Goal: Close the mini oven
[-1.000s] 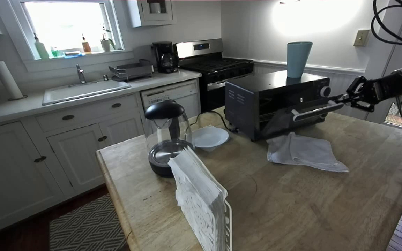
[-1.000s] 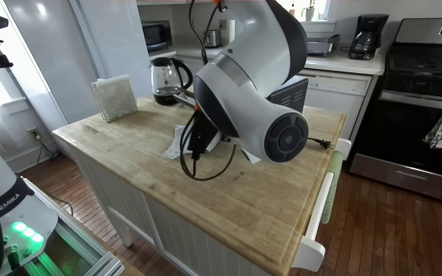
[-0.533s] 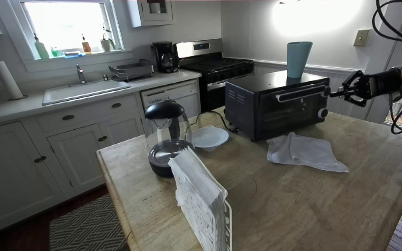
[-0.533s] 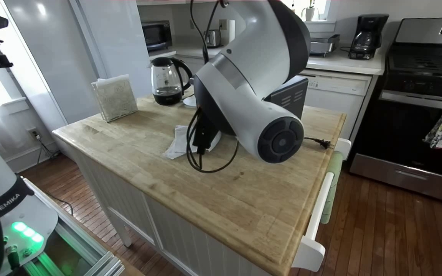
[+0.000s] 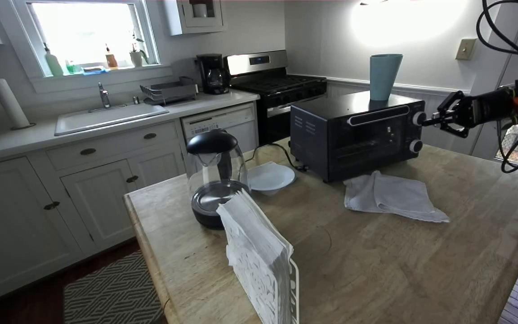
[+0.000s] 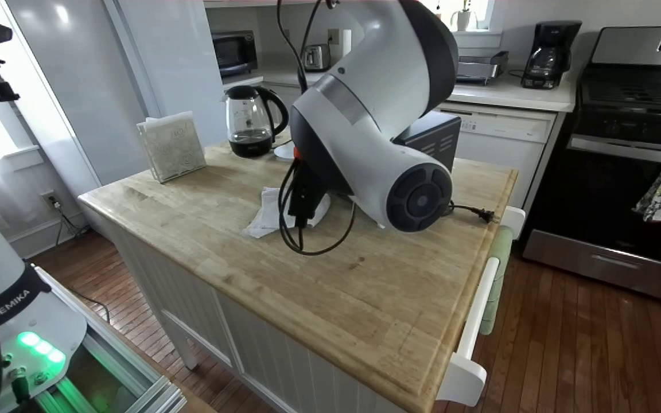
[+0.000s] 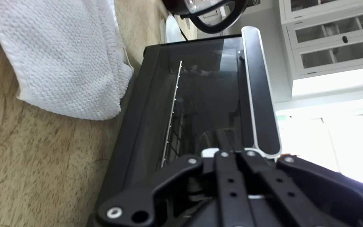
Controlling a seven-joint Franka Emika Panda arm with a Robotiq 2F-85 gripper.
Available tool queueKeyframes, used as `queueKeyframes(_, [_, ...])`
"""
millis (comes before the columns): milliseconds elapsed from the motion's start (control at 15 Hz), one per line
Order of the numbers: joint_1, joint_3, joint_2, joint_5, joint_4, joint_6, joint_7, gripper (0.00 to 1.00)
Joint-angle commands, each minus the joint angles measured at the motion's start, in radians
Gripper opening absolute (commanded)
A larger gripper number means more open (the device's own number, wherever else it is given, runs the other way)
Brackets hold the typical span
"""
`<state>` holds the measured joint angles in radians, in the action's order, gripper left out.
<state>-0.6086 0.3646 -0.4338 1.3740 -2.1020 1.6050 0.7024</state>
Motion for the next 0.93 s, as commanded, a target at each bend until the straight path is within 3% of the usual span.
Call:
queueKeyframes(0, [0.037, 0.067, 0.140, -0.221, -0.049, -0.022, -0.033, 0.28])
queueKeyframes(267, [0.077, 0.122, 0.366, -0.476, -0.120, 0.095, -0.050, 0.54])
queueKeyframes(533, [0.100, 0.105, 0.597, -0.664, -0.179, 0.257, -0.138, 0.82])
queueKeyframes(667, [0.121, 0.069, 0.715, -0.755, -0.227, 0.361, -0.209, 0.96])
queueKeyframes(867, [0.100, -0.066, 0.889, -0.872, -0.331, 0.534, -0.346, 1.00])
